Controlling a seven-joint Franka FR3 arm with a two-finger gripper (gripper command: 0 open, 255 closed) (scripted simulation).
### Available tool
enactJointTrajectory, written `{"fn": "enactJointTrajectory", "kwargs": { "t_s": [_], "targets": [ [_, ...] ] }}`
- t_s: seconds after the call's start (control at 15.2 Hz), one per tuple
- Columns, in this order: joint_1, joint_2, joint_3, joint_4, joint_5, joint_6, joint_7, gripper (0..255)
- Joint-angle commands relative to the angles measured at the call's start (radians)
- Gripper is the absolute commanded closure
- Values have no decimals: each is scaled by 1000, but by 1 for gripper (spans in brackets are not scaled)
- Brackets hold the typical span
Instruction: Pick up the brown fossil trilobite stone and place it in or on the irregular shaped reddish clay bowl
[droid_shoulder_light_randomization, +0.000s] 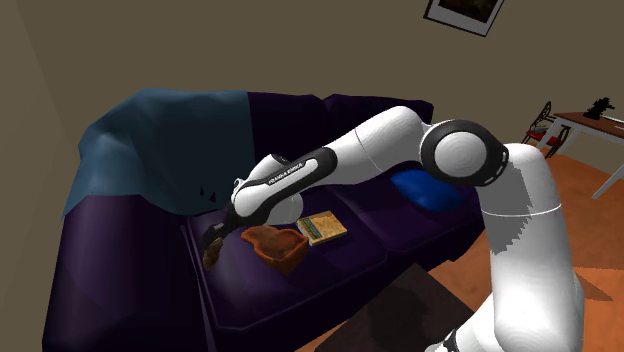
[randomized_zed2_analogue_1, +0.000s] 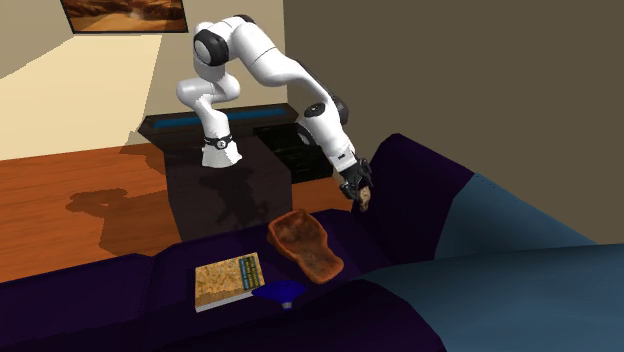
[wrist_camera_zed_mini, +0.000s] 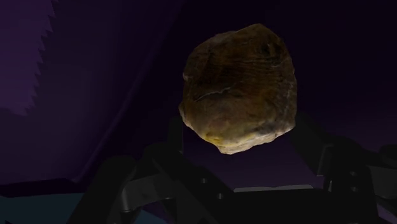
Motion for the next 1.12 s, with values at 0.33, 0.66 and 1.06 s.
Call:
{"fn": "enactJointTrajectory", "kwargs": {
  "t_s": [0.33, 0.66, 1.06],
  "targets": [
    [-2, -79, -3, -10, 1, -62, 31, 255],
    [-127, -124, 43, -65, 40, -94, -71, 255],
    [-297, -169, 85, -110, 87, -159, -217, 255]
  ]
}}
